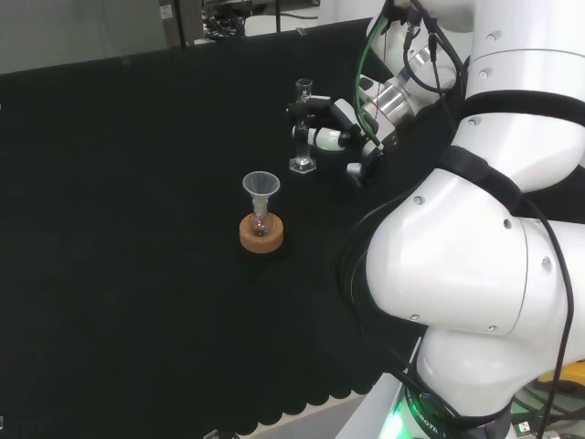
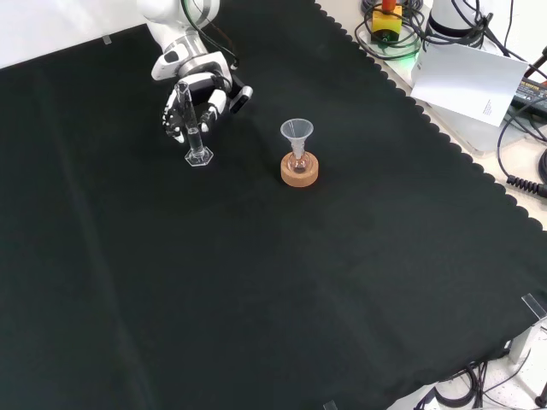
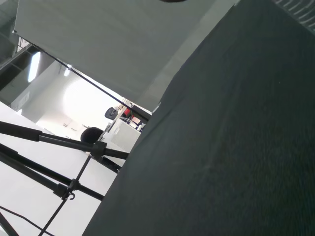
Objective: Pick up the graduated cylinder.
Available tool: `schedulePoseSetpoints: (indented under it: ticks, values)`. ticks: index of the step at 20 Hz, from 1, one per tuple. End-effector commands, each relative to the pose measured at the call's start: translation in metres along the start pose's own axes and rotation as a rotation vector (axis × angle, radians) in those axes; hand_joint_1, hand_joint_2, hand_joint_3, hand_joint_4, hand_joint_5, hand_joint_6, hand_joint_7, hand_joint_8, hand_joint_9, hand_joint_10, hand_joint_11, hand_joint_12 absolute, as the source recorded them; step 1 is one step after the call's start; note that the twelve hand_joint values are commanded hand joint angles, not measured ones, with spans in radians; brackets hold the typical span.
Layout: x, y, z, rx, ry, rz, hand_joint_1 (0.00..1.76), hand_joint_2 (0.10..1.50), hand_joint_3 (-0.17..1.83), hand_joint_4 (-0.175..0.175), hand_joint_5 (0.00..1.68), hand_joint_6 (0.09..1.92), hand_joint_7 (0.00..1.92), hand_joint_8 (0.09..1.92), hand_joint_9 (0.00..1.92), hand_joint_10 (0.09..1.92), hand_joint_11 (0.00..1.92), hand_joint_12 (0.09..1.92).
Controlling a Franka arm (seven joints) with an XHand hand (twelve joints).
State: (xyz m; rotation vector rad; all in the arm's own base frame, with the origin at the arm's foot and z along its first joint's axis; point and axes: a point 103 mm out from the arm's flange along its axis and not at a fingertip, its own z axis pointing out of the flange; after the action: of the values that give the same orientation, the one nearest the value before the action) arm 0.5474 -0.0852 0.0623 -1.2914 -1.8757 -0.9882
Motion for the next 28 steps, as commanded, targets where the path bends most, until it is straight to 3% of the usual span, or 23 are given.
schedulePoseSetpoints:
  ticks: [1,5,10,15,17,18,19,20,22,28]
  values:
    - [0.001,0.0,0.002,0.0,-0.006,0.001,1.1,1.08,-0.17,0.03,0.74,0.61,0.78,0.56,1.07,0.29,0.8,1.05]
    - [0.0,0.0,0.001,-0.002,0.0,0.006,1.11,1.1,-0.17,0.036,0.76,0.61,0.82,0.55,1.11,0.27,0.84,1.03]
    - [0.0,0.001,0.0,-0.003,-0.016,0.016,1.16,1.24,-0.17,0.033,0.78,0.64,0.85,0.58,1.13,0.23,0.93,0.97]
    - [0.008,0.004,-0.006,0.022,-0.126,0.027,1.21,1.31,-0.17,0.032,0.87,0.66,0.94,0.6,1.18,0.23,1.0,0.92]
    - [0.012,0.005,-0.011,0.033,-0.172,0.027,1.15,1.25,-0.09,-0.1,0.84,1.03,0.98,0.59,1.21,0.23,1.03,0.89]
    - [0.014,0.005,-0.013,0.039,-0.192,0.026,1.14,1.24,-0.06,-0.137,0.83,1.14,1.0,0.59,1.22,0.23,1.04,0.88]
    - [0.016,0.005,-0.016,0.046,-0.207,0.025,1.17,1.21,-0.03,-0.157,0.83,1.18,0.95,0.81,1.23,0.23,1.04,0.88]
    - [0.018,0.005,-0.018,0.054,-0.219,0.023,1.19,1.2,-0.01,-0.167,0.82,1.2,0.91,0.99,1.24,0.23,1.05,0.88]
    - [0.024,0.004,-0.024,0.069,-0.249,0.02,1.22,1.19,0.0,-0.174,0.82,1.23,0.86,1.17,1.24,0.23,1.05,0.88]
    - [0.047,-0.007,-0.037,0.12,-0.334,0.026,1.23,1.19,0.0,-0.175,0.81,1.23,0.85,1.23,1.25,0.24,1.05,0.88]
